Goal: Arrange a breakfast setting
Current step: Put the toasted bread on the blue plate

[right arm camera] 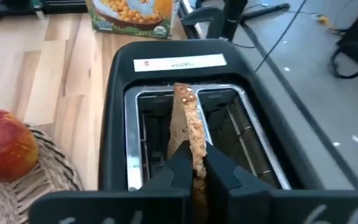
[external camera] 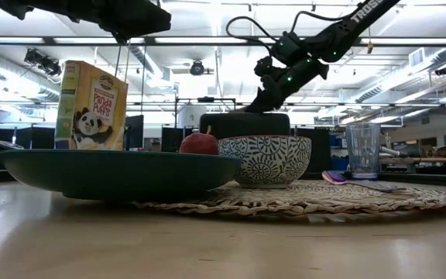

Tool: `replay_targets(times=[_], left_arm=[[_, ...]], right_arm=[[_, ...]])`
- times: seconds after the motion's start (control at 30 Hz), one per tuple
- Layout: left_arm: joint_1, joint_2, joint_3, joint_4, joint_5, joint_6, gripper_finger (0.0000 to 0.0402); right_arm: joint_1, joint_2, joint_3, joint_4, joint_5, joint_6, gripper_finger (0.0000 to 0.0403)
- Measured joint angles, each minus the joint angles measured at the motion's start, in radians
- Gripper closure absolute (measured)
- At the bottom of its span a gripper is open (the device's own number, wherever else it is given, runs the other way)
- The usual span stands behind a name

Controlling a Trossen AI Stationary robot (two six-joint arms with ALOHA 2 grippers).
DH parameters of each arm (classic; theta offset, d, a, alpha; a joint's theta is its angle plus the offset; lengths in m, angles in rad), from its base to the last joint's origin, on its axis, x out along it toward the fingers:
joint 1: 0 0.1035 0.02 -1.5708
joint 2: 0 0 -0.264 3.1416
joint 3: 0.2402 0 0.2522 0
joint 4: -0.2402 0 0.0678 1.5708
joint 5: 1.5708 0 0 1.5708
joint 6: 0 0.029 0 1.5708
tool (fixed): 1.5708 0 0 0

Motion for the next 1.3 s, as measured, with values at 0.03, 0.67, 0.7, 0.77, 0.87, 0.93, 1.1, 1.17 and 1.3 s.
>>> replay_targets(times=[0.03,0.67,0.7,0.77,0.87,0.93,1.1,1.17,1.3], left_arm=[[0.0,-0.006,0.0,-0.007,0.0,-0.001,0.0247],[-0.001,-0.213,0.0,-0.167,-0.003,0.051,0.0233],[-0.001,-0.222,0.0,-0.166,-0.003,0.061,0.0233],[-0.001,-0.24,0.0,-0.167,-0.003,0.067,0.0233],[-0.002,-0.269,0.0,-0.176,-0.005,0.061,0.0233],[-0.001,-0.288,0.0,-0.192,-0.005,0.06,0.0233],[-0.001,-0.323,0.0,-0.254,-0.005,-0.007,0.0233],[-0.001,-0.326,0.0,-0.279,-0.005,-0.042,0.0233],[-0.013,-0.323,0.0,-0.312,-0.005,-0.076,0.0233]], right_arm=[[0.004,-0.01,-0.001,-0.003,0.013,-0.002,0.0382],[0.405,-0.364,0.0,0.018,0.144,0.0,0.0387],[0.447,-0.356,0.0,0.025,0.165,0.005,0.0387],[0.531,-0.335,0.0,0.03,0.22,0.006,0.0387],[0.65,-0.276,0.0,0.068,0.308,0.007,0.0387],[0.723,-0.228,-0.001,0.102,0.359,0.007,0.0387],[0.873,-0.087,-0.001,0.211,0.493,0.005,0.0387],[0.921,-0.023,-0.001,0.273,0.526,0.0,0.0387],[0.995,0.104,-0.001,0.384,0.61,-0.06,0.0387]])
